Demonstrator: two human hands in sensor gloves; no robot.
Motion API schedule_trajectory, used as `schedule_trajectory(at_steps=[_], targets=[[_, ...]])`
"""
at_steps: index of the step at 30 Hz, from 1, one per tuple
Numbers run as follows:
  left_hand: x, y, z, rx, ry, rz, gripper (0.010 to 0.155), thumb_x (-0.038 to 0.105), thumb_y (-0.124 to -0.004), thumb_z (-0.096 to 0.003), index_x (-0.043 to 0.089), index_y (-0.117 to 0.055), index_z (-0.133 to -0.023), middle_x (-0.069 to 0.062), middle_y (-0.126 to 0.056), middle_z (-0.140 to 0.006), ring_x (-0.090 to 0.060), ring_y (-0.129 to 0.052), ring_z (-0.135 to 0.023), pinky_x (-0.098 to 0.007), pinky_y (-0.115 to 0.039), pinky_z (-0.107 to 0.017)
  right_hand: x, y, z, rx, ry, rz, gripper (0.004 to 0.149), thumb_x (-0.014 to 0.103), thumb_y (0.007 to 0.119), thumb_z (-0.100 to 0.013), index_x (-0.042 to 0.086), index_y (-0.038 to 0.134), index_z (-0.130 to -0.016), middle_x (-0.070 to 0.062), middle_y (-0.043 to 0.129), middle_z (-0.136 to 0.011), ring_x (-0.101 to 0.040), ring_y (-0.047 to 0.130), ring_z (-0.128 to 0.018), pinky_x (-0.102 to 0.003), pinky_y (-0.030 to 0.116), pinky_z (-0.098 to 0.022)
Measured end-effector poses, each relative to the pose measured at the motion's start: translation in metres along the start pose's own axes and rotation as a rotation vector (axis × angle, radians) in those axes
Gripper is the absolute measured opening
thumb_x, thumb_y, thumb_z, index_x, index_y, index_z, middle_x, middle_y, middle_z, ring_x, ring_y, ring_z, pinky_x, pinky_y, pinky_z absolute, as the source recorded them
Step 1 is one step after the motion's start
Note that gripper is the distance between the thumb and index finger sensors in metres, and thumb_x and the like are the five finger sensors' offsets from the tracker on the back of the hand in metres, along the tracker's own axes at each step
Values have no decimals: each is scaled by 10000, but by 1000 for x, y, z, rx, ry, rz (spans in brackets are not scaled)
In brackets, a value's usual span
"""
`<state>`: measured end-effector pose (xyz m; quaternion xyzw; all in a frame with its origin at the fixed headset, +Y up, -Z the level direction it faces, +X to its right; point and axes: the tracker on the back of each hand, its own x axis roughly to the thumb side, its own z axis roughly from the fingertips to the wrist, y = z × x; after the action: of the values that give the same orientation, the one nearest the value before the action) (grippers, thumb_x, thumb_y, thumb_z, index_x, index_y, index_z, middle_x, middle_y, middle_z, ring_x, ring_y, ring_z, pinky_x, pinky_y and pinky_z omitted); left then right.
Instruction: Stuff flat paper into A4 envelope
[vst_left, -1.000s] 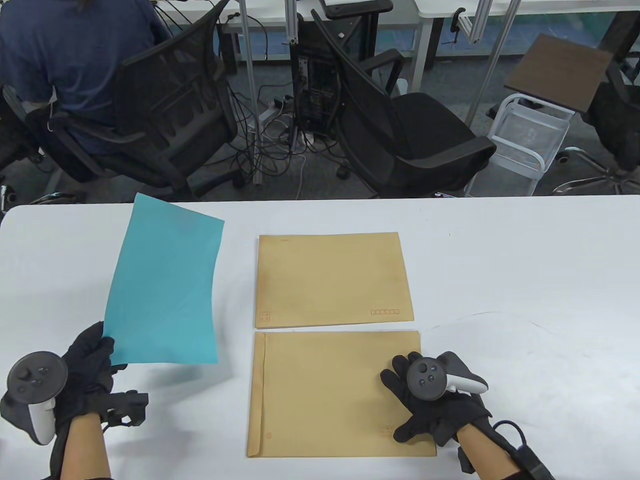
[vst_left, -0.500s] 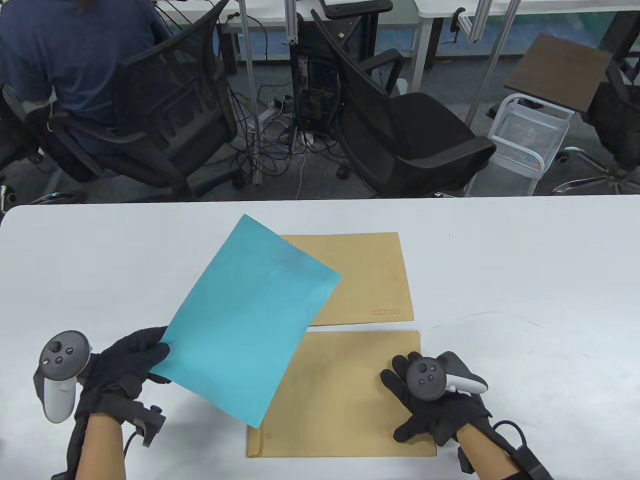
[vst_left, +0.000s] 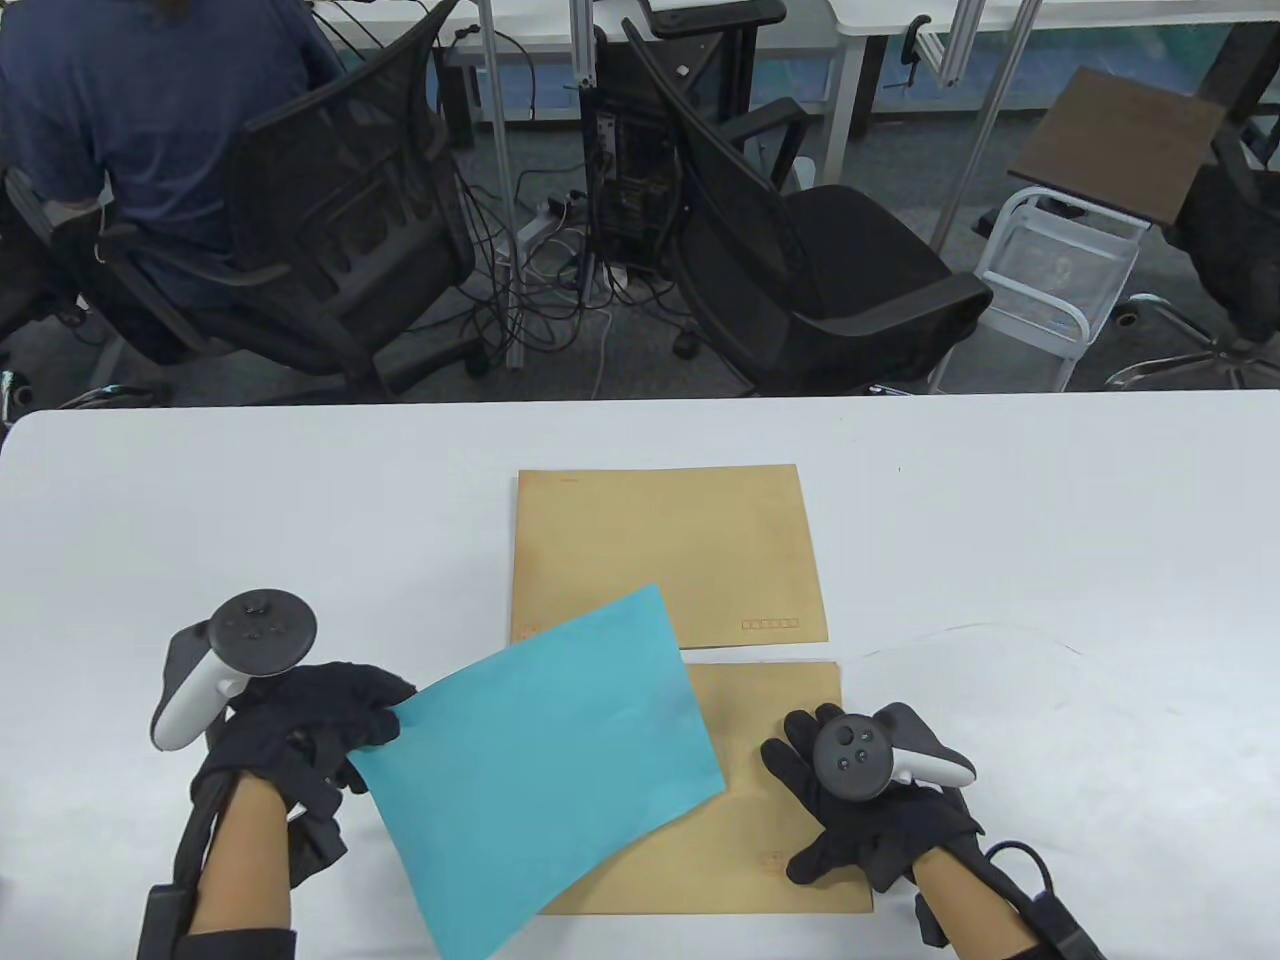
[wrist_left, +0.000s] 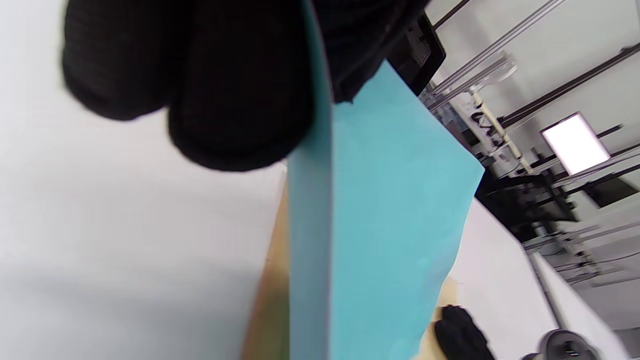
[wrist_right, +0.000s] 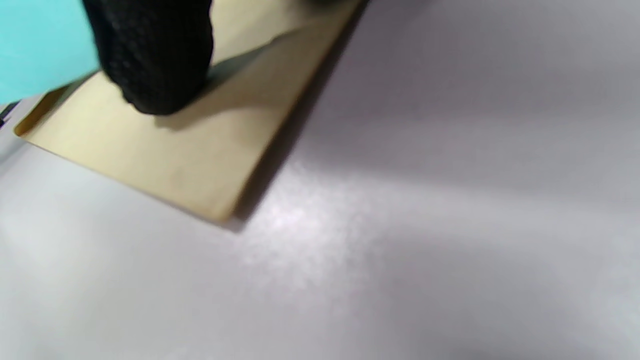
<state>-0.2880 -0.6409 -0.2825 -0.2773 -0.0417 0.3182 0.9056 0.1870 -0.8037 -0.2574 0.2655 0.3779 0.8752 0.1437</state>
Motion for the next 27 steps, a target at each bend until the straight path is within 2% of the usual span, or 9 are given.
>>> schedule_trajectory(at_steps=[6,18,27], targets=[[29,16,8,34,85,-159,437,180,-843,-460,92,-878,-887,-246,-980,-716,-230,-1066,-335,-414,-917,-341,0,0,0,-1,3,2,1048,485,804,-500,192,-11,-1090,-123,-215,-1040,-434,-285,-881,-732,-146,-518],[75,48,46,146,307,-476,442,169,-843,-460,91,-877,-894,-251,-979,-718,-253,-1054,-340,-441,-900,-349,0,0,0,-1,6,8,1043,485,801,-503,191,-9,-1091,-126,-210,-1043,-439,-278,-885,-737,-138,-522],[119,55,68,173,327,-558,447,161,-850,-458,70,-882,-894,-267,-983,-701,-266,-1050,-326,-457,-894,-343,0,0,-1,1,8,8,1043,485,801,-503,191,-9,-1091,-126,-211,-1042,-440,-279,-884,-738,-137,-523]])
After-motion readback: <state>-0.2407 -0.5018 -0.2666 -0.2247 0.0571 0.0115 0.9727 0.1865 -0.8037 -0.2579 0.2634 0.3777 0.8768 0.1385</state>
